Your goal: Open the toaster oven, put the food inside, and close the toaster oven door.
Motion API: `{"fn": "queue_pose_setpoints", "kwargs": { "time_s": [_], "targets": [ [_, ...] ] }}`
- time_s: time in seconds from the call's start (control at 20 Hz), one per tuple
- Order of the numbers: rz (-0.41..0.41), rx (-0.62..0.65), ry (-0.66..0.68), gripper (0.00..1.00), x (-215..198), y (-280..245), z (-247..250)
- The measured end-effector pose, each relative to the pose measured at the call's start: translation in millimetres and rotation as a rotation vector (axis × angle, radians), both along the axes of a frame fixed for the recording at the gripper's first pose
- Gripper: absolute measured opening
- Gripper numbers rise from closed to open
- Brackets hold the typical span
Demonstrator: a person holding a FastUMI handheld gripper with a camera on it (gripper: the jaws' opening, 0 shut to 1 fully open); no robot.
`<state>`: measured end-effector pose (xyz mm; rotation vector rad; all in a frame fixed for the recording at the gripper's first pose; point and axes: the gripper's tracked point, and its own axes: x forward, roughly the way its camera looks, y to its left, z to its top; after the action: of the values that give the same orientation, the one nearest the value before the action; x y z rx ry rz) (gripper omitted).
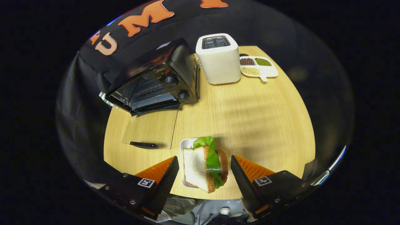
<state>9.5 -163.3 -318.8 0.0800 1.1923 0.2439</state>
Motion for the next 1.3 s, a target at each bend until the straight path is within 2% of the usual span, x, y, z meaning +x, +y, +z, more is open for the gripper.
{"fn": "queue_pose_setpoints", "kwargs": {
  "time_s": [0.2, 0.4, 0.5, 0.55, 0.6, 0.65, 0.75, 0.95, 1.1, 1.3],
  "targets": [
    [0.001, -0.001, 0.117, 0.94, -6.3, -10.5, -24.8],
    [0.018, 0.018, 0.137, 0.64, -6.8, -7.4, -26.8],
    [0.0, 0.04, 0.164, 0.52, -11.8, -3.8, -22.7],
    [-0.016, 0.053, 0.162, 0.43, -11.2, -1.1, -18.8],
    [-0.029, 0.058, 0.146, 0.39, -10.2, 1.0, -14.9],
    [-0.027, 0.051, 0.119, 0.3, -8.6, 1.9, -11.1],
    [-0.017, 0.055, 0.089, 0.24, -14.1, 9.2, 3.1],
    [-0.019, 0.071, 0.003, 0.21, -18.3, 24.3, 38.4],
    [-0.054, 0.088, -0.088, 0.21, -11.8, 27.9, 66.7],
    [-0.134, 0.27, -0.221, 0.21, 3.0, 55.8, 99.1]
  ]
}}
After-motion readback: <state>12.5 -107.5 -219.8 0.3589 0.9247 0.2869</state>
